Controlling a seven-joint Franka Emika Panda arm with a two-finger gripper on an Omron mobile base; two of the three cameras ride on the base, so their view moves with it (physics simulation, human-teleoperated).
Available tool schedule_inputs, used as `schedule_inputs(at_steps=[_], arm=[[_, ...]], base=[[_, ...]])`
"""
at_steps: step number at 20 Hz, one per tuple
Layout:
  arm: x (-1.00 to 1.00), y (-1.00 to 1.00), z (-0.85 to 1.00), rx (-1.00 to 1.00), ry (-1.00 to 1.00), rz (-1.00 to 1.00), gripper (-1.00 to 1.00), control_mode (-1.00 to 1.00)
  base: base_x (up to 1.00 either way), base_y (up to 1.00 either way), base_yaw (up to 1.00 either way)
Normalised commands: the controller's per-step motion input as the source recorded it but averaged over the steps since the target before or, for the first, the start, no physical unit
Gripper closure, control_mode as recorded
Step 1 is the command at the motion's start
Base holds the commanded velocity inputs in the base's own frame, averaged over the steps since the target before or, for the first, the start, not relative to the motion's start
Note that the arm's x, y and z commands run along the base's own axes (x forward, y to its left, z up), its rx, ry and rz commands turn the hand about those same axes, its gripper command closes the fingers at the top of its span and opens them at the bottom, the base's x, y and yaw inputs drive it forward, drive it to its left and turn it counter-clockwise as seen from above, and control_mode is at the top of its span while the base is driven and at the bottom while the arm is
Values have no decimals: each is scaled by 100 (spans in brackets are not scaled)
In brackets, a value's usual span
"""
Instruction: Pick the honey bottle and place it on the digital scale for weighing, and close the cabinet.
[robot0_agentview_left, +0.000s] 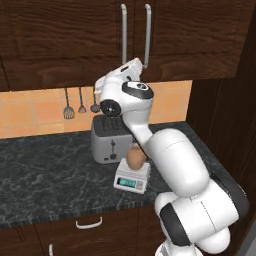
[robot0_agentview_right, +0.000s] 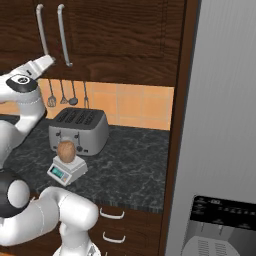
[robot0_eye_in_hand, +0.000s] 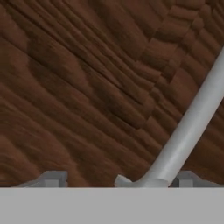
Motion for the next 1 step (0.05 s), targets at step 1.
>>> schedule_inputs(at_steps=[1], arm=[[100,-29,-38,0,0,7,-100,-100]], base=[[0,0,0]])
